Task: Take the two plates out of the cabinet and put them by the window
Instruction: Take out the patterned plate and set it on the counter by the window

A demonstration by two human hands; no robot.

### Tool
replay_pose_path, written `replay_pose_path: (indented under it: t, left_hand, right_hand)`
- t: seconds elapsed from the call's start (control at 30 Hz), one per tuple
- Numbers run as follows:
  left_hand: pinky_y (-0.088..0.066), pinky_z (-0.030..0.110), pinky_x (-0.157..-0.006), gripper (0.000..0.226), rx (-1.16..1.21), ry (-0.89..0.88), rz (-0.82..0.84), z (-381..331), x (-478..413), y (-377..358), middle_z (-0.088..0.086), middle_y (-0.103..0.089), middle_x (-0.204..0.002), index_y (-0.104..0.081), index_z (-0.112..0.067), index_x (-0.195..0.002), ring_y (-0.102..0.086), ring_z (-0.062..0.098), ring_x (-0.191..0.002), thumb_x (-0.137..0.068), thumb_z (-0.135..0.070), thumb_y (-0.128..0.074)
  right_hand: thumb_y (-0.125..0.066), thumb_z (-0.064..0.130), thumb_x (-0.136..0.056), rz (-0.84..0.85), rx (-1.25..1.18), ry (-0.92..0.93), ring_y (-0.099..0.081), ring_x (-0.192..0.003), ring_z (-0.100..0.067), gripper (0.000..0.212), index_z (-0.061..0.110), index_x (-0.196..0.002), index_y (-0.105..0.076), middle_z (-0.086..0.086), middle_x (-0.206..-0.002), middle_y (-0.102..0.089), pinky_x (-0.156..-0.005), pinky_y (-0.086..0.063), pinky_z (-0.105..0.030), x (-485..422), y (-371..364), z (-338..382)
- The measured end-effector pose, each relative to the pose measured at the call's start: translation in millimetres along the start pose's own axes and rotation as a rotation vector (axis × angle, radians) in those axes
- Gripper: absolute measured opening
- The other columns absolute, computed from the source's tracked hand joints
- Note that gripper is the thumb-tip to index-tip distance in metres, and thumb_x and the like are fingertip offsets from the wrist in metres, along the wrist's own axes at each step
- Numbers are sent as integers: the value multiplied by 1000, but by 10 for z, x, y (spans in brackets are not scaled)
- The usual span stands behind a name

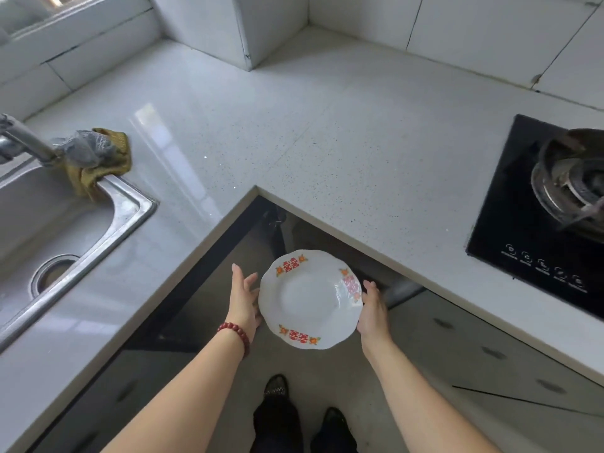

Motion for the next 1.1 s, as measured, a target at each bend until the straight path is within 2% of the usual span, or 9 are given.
replay_pose_path:
  t: [0.23,0.33,0.47,0.53,0.6,0.67,0.8,0.97,1.1]
  left_hand:
    - [-25,53,-107,81,100,-49,-70,-296,621,235,14,-36,-147,-38,-21,-138,-34,35,-134,-81,-74,-14]
    - [-24,52,-107,80,133,-89,-83,-442,844,310,15,-36,-147,-39,-22,-137,-33,36,-134,-82,-74,-15]
    - [-18,56,-112,79,143,-142,-86,-634,1083,422,15,-37,-147,-38,-23,-137,-31,35,-136,-82,-74,-15]
    - [-17,56,-112,80,162,-169,-86,-727,1197,484,15,-38,-146,-38,-23,-138,-32,35,-135,-81,-74,-14]
    - [-20,55,-111,81,180,-201,-82,-812,1306,546,15,-40,-145,-38,-22,-138,-34,35,-133,-81,-75,-14]
    - [-23,55,-110,81,215,-234,-94,-886,1416,642,14,-41,-144,-38,-21,-138,-36,35,-132,-81,-75,-14]
    - [-27,54,-108,79,275,-292,-152,-1002,1618,916,13,-43,-143,-39,-26,-137,-41,34,-129,-81,-76,-14]
    - [-34,50,-104,74,370,-347,-248,-1091,1884,1393,9,-48,-137,-46,-28,-131,-49,29,-118,-80,-75,-18]
    - [-35,49,-98,68,440,-392,-340,-1111,2096,1850,6,-49,-135,-52,-31,-119,-46,28,-120,-81,-75,-16]
  right_hand:
    - [-28,43,-100,79,98,68,-53,-103,-12,47,25,-143,-32,-1,-132,-51,-83,-46,-27,520,-152,363]
    - [-27,44,-99,111,141,111,-53,-117,-16,49,24,-144,-31,0,-136,-50,-94,-47,-34,689,-225,594]
    - [-25,46,-99,163,110,158,-56,-101,-11,47,26,-139,-38,3,-118,-55,-83,-48,-28,909,-324,882]
    - [-26,45,-99,194,122,184,-57,-106,-13,39,31,-125,-51,4,-117,-59,-87,-50,-33,1024,-400,1018]
    - [-27,44,-99,238,133,220,-61,-95,-8,30,41,-100,-57,9,-102,-65,-78,-52,-28,1138,-502,1154]
    - [-29,43,-98,290,159,243,-64,-93,-10,33,37,-95,-61,5,-100,-69,-80,-53,-30,1224,-624,1264]
    - [-33,37,-100,384,205,302,-65,-93,-11,27,32,-97,-60,7,-97,-70,-78,-55,-31,1367,-936,1441]
    - [-31,43,-97,519,215,289,-52,-118,-19,46,23,-137,-42,3,-126,-58,-101,-42,-43,1560,-1469,1466]
    - [-32,44,-98,611,227,301,-60,-84,0,23,37,-100,-54,18,-93,-62,-70,-46,-23,1787,-1940,1406]
Point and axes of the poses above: each hand's wrist, its own x-axis away from the middle knuckle, its own y-axis out of the back of the hand, z = x × y, the point moved 7 cm from there along -x, towards the middle knuckle
